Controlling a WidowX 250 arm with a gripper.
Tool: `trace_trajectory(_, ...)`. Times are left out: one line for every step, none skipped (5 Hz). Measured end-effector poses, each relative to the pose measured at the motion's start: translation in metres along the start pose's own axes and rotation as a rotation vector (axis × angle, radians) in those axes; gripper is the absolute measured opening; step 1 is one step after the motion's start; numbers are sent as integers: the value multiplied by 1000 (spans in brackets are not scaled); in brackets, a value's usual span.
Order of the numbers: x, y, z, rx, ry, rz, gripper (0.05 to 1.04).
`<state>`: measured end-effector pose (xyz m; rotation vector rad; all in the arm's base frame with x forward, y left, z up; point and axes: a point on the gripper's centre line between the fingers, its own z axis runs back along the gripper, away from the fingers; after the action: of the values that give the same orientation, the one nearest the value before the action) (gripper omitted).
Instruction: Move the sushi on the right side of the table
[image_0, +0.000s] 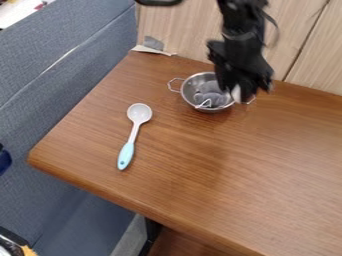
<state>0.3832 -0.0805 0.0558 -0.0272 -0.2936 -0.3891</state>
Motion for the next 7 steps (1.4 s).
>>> trace_trajectory(-8, -16, -26, -31, 54, -56, 558)
trace_trajectory(-16, -19, -50, -23, 113, -103, 558)
trace_trajectory(-24, -18, -63, -12, 154, -121, 558)
trace_trajectory(-25, -17, -62, -6, 166, -119, 636)
trace_trajectory(-26, -15, -62, 3, 174, -113, 931)
trace_trajectory(-28, -13, -62, 5, 179, -107, 1007)
trace_trajectory(-21, -12, -49, 4, 143, -97, 1001)
